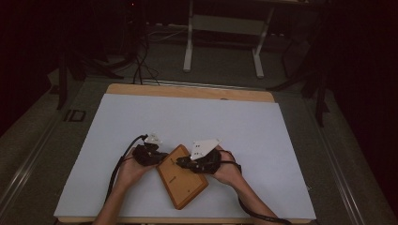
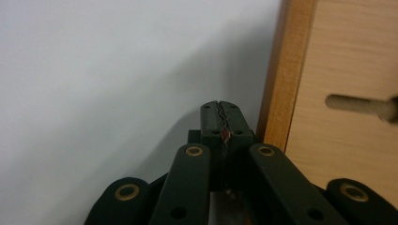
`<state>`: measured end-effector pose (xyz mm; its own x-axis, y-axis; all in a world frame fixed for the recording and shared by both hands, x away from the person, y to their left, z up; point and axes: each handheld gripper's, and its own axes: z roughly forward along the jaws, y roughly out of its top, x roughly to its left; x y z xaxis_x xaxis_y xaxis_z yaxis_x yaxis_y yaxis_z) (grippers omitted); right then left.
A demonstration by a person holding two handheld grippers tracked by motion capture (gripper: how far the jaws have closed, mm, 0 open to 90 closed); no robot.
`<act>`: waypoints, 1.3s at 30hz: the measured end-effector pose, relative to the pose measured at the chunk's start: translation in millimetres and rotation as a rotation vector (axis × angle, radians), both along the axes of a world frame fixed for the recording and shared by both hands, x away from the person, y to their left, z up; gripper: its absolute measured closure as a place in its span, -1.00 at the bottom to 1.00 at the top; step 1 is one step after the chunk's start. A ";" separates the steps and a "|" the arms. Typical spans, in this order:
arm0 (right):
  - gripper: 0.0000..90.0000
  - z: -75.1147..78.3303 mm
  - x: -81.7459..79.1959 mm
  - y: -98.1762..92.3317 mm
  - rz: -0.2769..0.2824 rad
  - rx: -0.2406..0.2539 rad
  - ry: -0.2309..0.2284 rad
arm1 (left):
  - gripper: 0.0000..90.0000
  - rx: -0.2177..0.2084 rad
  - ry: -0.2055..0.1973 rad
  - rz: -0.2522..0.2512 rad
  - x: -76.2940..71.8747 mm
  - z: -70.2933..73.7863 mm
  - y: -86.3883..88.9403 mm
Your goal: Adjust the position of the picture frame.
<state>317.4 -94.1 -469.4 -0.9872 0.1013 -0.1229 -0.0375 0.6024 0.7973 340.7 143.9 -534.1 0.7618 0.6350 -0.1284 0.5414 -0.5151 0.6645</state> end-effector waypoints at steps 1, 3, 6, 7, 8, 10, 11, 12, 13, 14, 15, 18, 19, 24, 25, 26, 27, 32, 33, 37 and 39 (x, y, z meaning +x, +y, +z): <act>0.87 0.6 1.3 -1.6 -0.006 -0.006 0.001 | 0.99 0.001 -0.004 -0.001 -1.2 -0.1 -0.9; 0.87 1.2 3.8 -4.4 -0.016 -0.011 0.004 | 0.99 0.010 -0.001 -0.006 -2.6 0.6 -2.0; 0.87 0.9 6.8 -7.9 -0.035 -0.042 0.009 | 0.99 0.002 0.006 -0.004 -3.0 0.4 -1.3; 0.87 0.4 7.4 -8.5 -0.038 -0.049 0.003 | 1.00 0.000 0.010 -0.001 -3.6 0.4 -0.9; 0.87 -0.3 7.5 -9.2 -0.051 -0.061 -0.003 | 1.00 -0.003 0.014 -0.001 -4.4 0.4 -0.5; 0.87 -1.6 9.8 -12.1 -0.074 -0.073 -0.001 | 0.99 0.000 0.019 -0.013 -7.3 0.6 -0.2; 0.87 -2.5 12.9 -14.5 -0.086 -0.076 0.005 | 1.00 -0.001 0.019 -0.014 -8.6 0.6 -0.6; 0.87 -3.0 14.3 -15.8 -0.095 -0.079 0.012 | 0.99 0.004 0.022 -0.021 -10.0 1.1 -0.6; 0.87 -3.7 16.1 -17.3 -0.105 -0.085 0.013 | 0.99 0.000 0.024 -0.025 -11.4 0.8 -1.1; 0.87 -4.4 17.4 -18.5 -0.119 -0.092 0.012 | 0.99 0.001 0.026 -0.029 -12.7 0.9 -1.6; 0.87 -5.1 18.8 -19.4 -0.131 -0.093 0.014 | 1.00 -0.001 0.029 -0.031 -13.8 1.0 -2.3; 0.87 -6.6 22.7 -21.8 -0.157 -0.099 0.019 | 1.00 0.001 0.033 -0.045 -16.3 1.0 -3.6; 0.87 -6.6 23.2 -22.1 -0.166 -0.104 0.022 | 0.99 0.001 0.032 -0.044 -17.2 1.0 -4.2; 0.87 -10.9 31.6 -22.8 -0.214 -0.108 0.033 | 1.00 0.011 0.021 -0.044 -20.7 1.3 -6.1; 0.87 -12.0 33.3 -23.0 -0.223 -0.105 0.036 | 1.00 0.011 0.022 -0.049 -21.4 1.3 -6.5; 0.87 -13.2 35.6 -23.4 -0.234 -0.102 0.037 | 1.00 0.011 0.025 -0.054 -22.2 1.3 -7.1; 0.86 -14.3 37.7 -23.8 -0.244 -0.099 0.041 | 1.00 0.011 0.025 -0.064 -22.9 1.2 -7.8; 0.86 -20.2 45.0 -27.2 -0.274 -0.069 0.072 | 1.00 0.014 0.026 -0.097 -27.3 1.5 -13.3; 0.86 -21.0 45.5 -27.8 -0.275 -0.061 0.076 | 1.00 0.019 0.024 -0.105 -28.2 1.6 -13.8; 0.86 -25.9 46.6 -29.5 -0.284 -0.028 0.090 | 0.99 0.021 0.033 -0.105 -29.1 2.3 -12.0; 0.86 -27.4 47.0 -29.7 -0.287 -0.019 0.095 | 0.99 0.019 0.034 -0.105 -28.9 2.3 -11.2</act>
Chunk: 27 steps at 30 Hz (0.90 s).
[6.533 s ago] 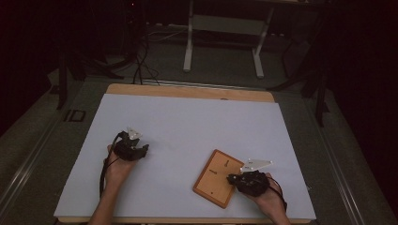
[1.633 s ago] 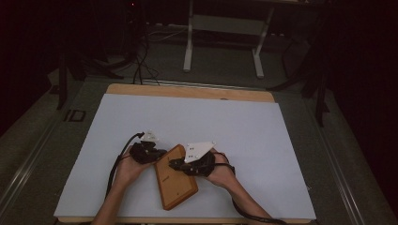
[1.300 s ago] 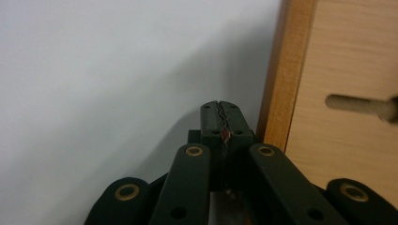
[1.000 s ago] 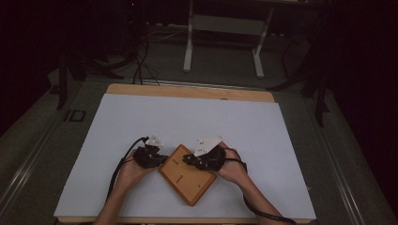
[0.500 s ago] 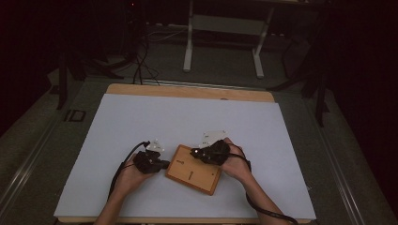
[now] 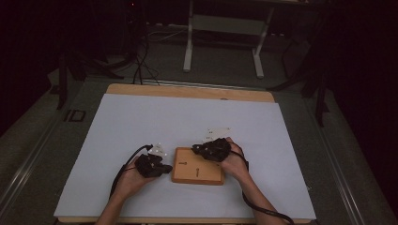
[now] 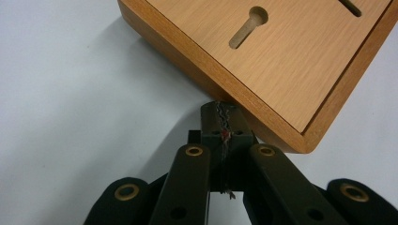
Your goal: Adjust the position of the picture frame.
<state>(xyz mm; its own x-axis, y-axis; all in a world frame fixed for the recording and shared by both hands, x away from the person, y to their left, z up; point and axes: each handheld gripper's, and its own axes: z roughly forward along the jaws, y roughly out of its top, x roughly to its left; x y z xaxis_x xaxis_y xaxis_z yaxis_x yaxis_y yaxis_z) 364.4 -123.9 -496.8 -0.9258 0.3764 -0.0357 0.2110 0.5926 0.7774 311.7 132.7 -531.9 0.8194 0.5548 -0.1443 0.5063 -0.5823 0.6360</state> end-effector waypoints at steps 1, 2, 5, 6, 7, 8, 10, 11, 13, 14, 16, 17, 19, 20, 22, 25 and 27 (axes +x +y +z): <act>0.86 -2.6 0.9 0.7 -0.004 0.020 0.009 | 0.99 0.001 0.000 0.007 0.6 0.4 2.7; 0.86 -2.6 0.9 0.7 -0.004 0.020 0.009 | 0.99 0.001 0.000 0.007 0.6 0.4 2.7; 0.86 -5.0 4.0 2.7 -0.003 0.042 0.010 | 0.99 -0.004 -0.007 0.022 0.6 1.2 6.4; 0.86 -5.4 4.9 3.2 -0.004 0.049 0.014 | 0.99 -0.005 -0.009 0.027 1.1 2.1 9.2; 0.86 -6.2 5.9 3.8 0.001 0.059 0.014 | 0.99 -0.005 -0.009 0.031 1.1 2.2 9.8; 0.86 -6.2 5.9 3.8 0.001 0.059 0.014 | 0.99 -0.005 -0.009 0.031 1.1 2.2 9.8; 0.86 -7.8 9.0 4.8 0.005 0.068 0.018 | 0.99 -0.014 -0.011 0.039 1.7 3.3 12.7; 0.86 -9.7 10.9 6.0 0.003 0.072 0.017 | 0.99 -0.014 -0.011 0.039 1.7 3.3 12.7; 0.86 -12.2 13.8 6.8 -0.003 0.082 0.022 | 0.99 -0.026 -0.018 0.050 2.0 4.4 14.9; 0.86 -14.1 15.9 7.0 -0.007 0.092 0.028 | 0.99 -0.028 -0.018 0.052 2.4 4.5 15.6; 0.86 -16.9 19.0 7.6 -0.015 0.104 0.035 | 0.97 -0.036 -0.021 0.062 3.2 4.7 17.1; 0.86 -18.0 20.2 7.9 -0.023 0.107 0.037 | 0.96 -0.040 -0.022 0.066 3.5 4.7 17.5; 0.86 -20.0 22.6 8.4 -0.031 0.115 0.041 | 0.95 -0.041 -0.023 0.068 3.9 4.7 18.0; 0.86 -20.6 23.3 8.6 -0.034 0.117 0.041 | 0.95 -0.042 -0.023 0.070 4.0 4.6 18.0; 0.86 -23.0 25.3 8.8 -0.035 0.119 0.047 | 0.94 -0.044 -0.023 0.069 4.4 4.4 18.0; 0.86 -28.5 28.1 8.0 -0.040 0.102 0.060 | 0.94 -0.041 -0.024 0.065 4.4 3.8 16.0; 0.86 -30.6 29.7 5.6 -0.039 0.121 0.075 | 0.93 -0.049 -0.022 0.063 4.6 4.0 16.3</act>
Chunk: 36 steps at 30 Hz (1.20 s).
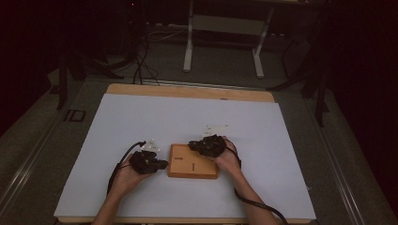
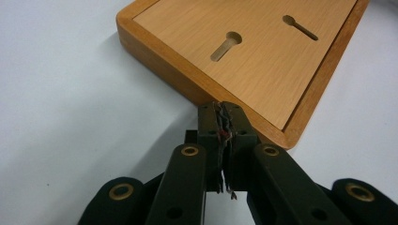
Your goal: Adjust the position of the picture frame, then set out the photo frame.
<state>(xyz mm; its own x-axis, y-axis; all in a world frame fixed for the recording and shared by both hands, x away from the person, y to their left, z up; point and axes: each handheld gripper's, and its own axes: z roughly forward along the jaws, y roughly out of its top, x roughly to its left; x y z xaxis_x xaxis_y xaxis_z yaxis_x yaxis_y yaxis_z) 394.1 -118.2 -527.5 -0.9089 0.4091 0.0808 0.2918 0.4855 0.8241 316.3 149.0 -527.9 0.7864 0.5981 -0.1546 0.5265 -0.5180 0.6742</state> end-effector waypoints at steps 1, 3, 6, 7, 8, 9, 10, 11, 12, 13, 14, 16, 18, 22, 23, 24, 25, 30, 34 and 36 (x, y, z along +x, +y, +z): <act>0.86 -0.4 0.2 -0.1 0.000 0.004 0.001 | 0.93 0.001 -0.002 0.000 0.1 -0.1 -0.1; 0.86 -0.7 0.8 0.1 0.003 0.005 0.002 | 0.93 0.001 -0.001 0.001 0.4 -0.1 -0.1; 0.86 -0.4 1.3 0.3 0.012 0.000 -0.001 | 0.93 0.001 -0.002 0.004 0.7 -0.2 -0.1; 0.86 -0.1 1.1 0.6 0.013 -0.003 0.000 | 0.93 0.001 -0.003 0.004 0.6 0.0 -0.2; 0.86 -0.4 1.7 0.6 0.016 -0.001 -0.001 | 0.92 0.001 -0.003 0.003 0.6 0.1 -0.2; 0.86 -0.5 2.2 0.5 0.018 0.001 -0.002 | 0.92 0.003 -0.004 0.002 0.4 0.4 -0.2; 0.86 -1.0 2.7 0.5 0.018 0.005 -0.002 | 0.92 0.002 -0.005 -0.001 0.4 0.5 -0.2; 0.86 -1.1 2.9 0.6 0.018 0.008 0.000 | 0.92 0.002 -0.007 -0.002 0.3 0.8 -0.1; 0.86 -1.4 3.3 1.1 0.019 0.010 0.000 | 0.92 -0.001 -0.008 -0.002 0.2 0.9 -0.2; 0.86 -1.3 3.4 1.4 0.019 0.011 0.002 | 0.92 -0.003 -0.008 -0.002 0.2 1.0 -0.3; 0.86 -1.2 3.4 1.7 0.019 0.011 0.003 | 0.92 -0.004 -0.008 -0.002 0.2 1.2 -0.2; 0.86 -1.5 4.0 1.9 0.024 0.015 0.004 | 0.92 -0.005 -0.008 -0.006 0.1 1.5 0.1; 0.86 -1.5 4.8 2.1 0.028 0.016 0.007 | 0.92 -0.003 -0.009 -0.010 0.0 1.9 0.0; 0.78 -0.4 4.7 2.1 0.027 -0.001 -0.001 | 0.89 -0.003 -0.015 -0.009 -0.7 2.4 -0.2; 0.70 0.8 4.4 1.8 0.018 -0.011 -0.009 | 0.88 -0.003 -0.020 -0.008 -1.0 3.0 -0.5; 0.70 0.8 4.4 1.8 0.018 -0.011 -0.009 | 0.86 -0.003 -0.020 -0.008 -1.0 3.0 -0.5; 0.55 5.2 2.9 0.2 -0.008 -0.003 -0.006 | 0.86 -0.005 -0.022 -0.007 -1.1 3.2 -0.7; 0.29 20.6 -3.8 -7.0 -0.025 -0.014 -0.040 | 0.82 -0.010 -0.034 -0.004 -1.2 4.3 -1.1; 0.18 29.4 -11.0 -18.0 -0.050 -0.013 -0.065 | 0.75 -0.017 -0.055 0.008 -2.1 6.0 -0.6; 0.16 30.5 -13.8 -23.0 -0.062 -0.014 -0.073 | 0.72 -0.025 -0.062 0.012 -2.2 6.7 0.0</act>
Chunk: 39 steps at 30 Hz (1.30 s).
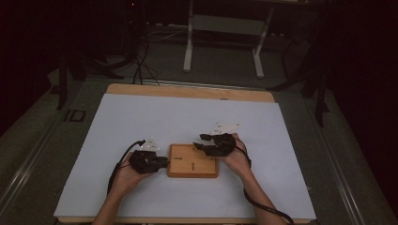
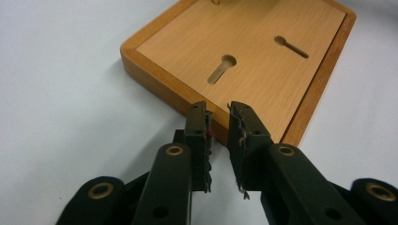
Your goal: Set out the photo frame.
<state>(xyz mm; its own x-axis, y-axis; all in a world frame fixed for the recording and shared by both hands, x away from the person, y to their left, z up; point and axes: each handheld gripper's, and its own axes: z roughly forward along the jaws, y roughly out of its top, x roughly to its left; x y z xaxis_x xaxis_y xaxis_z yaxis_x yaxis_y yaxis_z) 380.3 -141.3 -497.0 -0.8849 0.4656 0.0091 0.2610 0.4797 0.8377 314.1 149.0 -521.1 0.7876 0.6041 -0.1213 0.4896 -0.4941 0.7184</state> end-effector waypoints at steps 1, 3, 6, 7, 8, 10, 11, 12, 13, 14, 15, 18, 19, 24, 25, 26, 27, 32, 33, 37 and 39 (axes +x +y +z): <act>0.15 0.0 -1.1 -2.4 -0.004 -0.001 -0.004 | 0.70 -0.003 -0.004 0.003 0.1 0.3 0.1; 0.15 -0.5 -3.3 -7.2 -0.020 -0.001 -0.005 | 0.65 -0.007 -0.012 0.010 0.2 0.8 0.1; 0.15 -2.0 -4.4 -11.5 -0.030 0.003 -0.002 | 0.60 -0.011 -0.020 0.015 -0.1 1.5 -0.2; 0.16 -3.0 -5.0 -13.2 -0.037 0.004 0.001 | 0.60 -0.014 -0.027 0.019 -0.3 2.2 -0.5; 0.18 -5.4 -6.4 -15.8 -0.042 0.004 0.005 | 0.55 -0.017 -0.029 0.020 -0.4 2.4 -0.6; 0.19 -6.6 -6.9 -16.7 -0.041 0.003 0.004 | 0.52 -0.023 -0.037 0.024 -0.6 3.0 -0.8; 0.19 -8.8 -8.2 -18.1 -0.047 0.002 0.010 | 0.50 -0.028 -0.041 0.029 -0.6 3.2 -0.9; 0.19 -9.8 -8.7 -18.7 -0.050 0.003 0.010 | 0.48 -0.028 -0.041 0.029 -0.6 3.2 -0.9; 0.19 -10.8 -9.3 -19.2 -0.050 0.004 0.012 | 0.46 -0.030 -0.048 0.034 -0.7 3.5 -1.0; 0.20 -11.8 -10.1 -19.6 -0.052 0.004 0.012 | 0.44 -0.030 -0.048 0.034 -0.7 3.5 -1.0; 0.21 -13.0 -11.0 -19.9 -0.053 0.006 0.014 | 0.43 -0.037 -0.054 0.038 -0.7 4.3 -0.7; 0.22 -16.5 -15.5 -21.1 -0.050 0.014 0.029 | 0.42 -0.046 -0.060 0.042 0.1 5.3 -0.6; 0.22 -17.7 -17.5 -21.1 -0.048 0.011 0.028 | 0.42 -0.050 -0.061 0.042 0.4 5.6 -0.9; 0.22 -22.1 -24.6 -22.3 -0.044 -0.002 0.026 | 0.39 -0.053 -0.066 0.037 0.7 7.0 -3.4; 0.22 -23.4 -27.2 -23.1 -0.042 -0.003 0.031 | 0.39 -0.053 -0.070 0.036 0.9 6.9 -4.6; 0.22 -23.4 -27.2 -23.1 -0.042 -0.003 0.031 | 0.39 -0.053 -0.070 0.036 0.9 6.9 -4.6; 0.22 -23.2 -28.4 -23.8 -0.047 0.001 0.026 | 0.39 -0.050 -0.072 0.037 1.3 6.3 -6.0; 0.22 -20.8 -33.0 -26.0 -0.061 0.021 0.017 | 0.39 -0.052 -0.077 0.029 1.5 6.1 -12.0; 0.22 -20.0 -33.7 -26.8 -0.061 0.018 0.013 | 0.39 -0.052 -0.080 0.026 2.0 6.2 -13.0; 0.22 -17.0 -35.7 -31.5 -0.069 0.028 0.008 | 0.39 -0.062 -0.084 0.035 4.5 6.4 -15.6; 0.22 -16.7 -36.3 -33.8 -0.073 0.030 0.009 | 0.39 -0.064 -0.083 0.033 7.1 7.1 -17.4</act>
